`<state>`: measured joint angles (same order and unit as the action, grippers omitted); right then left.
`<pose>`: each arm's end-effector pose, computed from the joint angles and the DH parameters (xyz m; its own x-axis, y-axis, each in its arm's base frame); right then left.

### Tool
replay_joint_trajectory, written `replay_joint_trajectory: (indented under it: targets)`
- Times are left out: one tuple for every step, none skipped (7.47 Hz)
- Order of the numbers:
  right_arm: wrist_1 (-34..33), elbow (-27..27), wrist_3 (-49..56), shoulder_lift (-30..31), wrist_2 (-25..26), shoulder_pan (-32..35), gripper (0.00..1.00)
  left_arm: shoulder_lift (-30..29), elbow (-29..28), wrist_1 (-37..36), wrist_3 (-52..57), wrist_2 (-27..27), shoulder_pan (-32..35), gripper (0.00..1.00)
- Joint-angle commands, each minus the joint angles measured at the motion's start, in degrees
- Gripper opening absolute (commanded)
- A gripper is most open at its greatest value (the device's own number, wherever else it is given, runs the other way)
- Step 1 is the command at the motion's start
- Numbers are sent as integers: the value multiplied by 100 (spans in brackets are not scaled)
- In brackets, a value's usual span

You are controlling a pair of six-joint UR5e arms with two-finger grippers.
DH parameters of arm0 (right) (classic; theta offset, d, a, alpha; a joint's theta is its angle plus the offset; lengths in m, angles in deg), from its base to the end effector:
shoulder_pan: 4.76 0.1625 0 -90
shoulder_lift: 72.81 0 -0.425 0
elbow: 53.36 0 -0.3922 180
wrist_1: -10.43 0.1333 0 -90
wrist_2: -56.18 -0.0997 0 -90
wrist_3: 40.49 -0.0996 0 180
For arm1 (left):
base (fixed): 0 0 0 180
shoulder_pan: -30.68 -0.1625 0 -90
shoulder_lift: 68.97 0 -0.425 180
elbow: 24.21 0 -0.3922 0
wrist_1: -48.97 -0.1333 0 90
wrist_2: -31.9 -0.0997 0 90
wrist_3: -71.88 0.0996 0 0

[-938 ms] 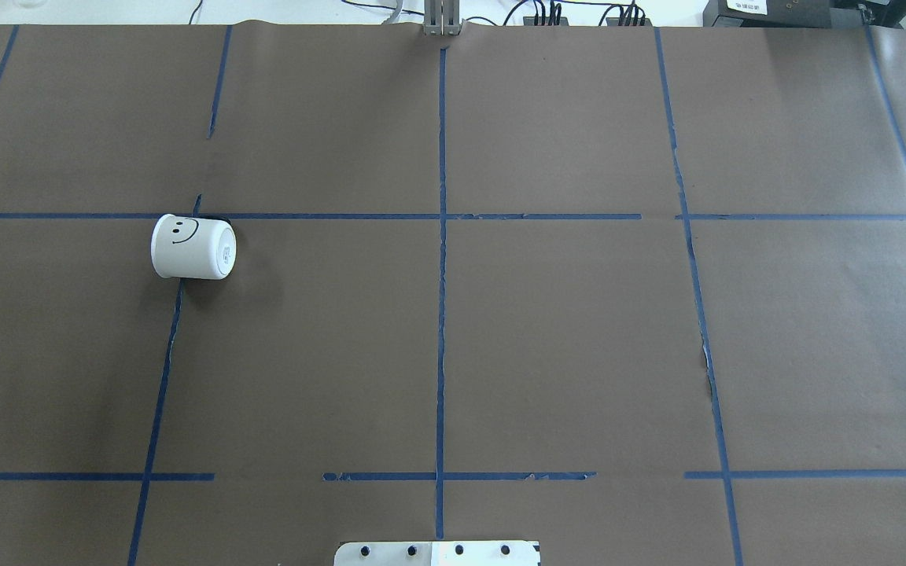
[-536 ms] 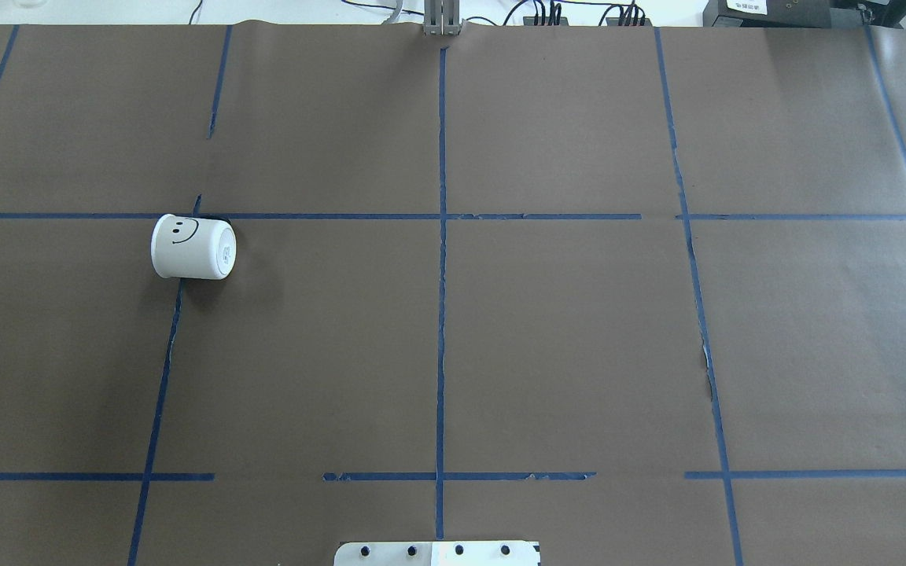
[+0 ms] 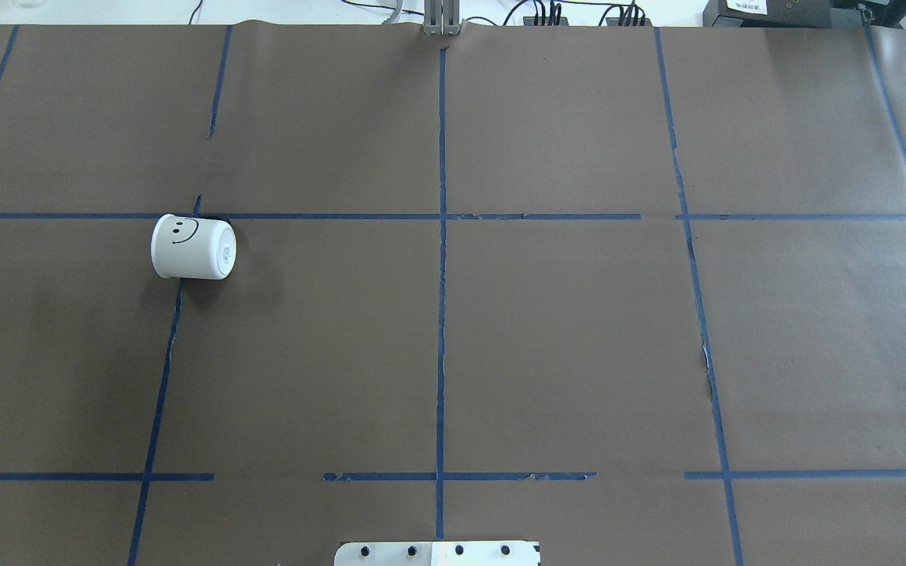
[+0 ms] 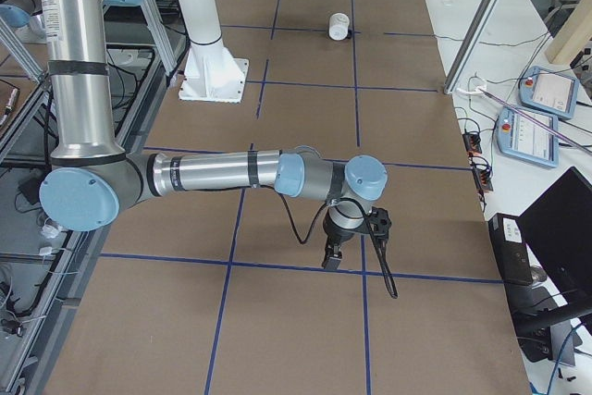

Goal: Flip mug

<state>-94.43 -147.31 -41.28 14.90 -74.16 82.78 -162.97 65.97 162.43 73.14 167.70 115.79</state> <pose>0.0476 -0.4966 0.6345 0.7662 0.0778 0.6379 0.0319 0.9868 -0.1587 -0.0155 -0.5446 0.5731 0.6645 0.4101 -0.6247 -0.0901 0.8738 0.4778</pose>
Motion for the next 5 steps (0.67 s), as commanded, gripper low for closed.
replay_joint_trajectory:
  targets:
    - [0, 0, 0, 0, 0, 0, 100, -48, -115, 2117, -2092, 228, -1008, 100]
    - [0, 0, 0, 0, 0, 0, 100, -135, -350, 2788, -3105, 228, -1283, 100]
    - [0, 0, 0, 0, 0, 0, 100, -267, -605, 3378, -3672, 228, -1408, 100]
    - [0, 0, 0, 0, 0, 0, 100, -381, -956, 3741, -3747, 236, -1540, 100]
    - [0, 0, 0, 0, 0, 0, 100, -521, -1081, 3788, -4157, 324, -1663, 100]
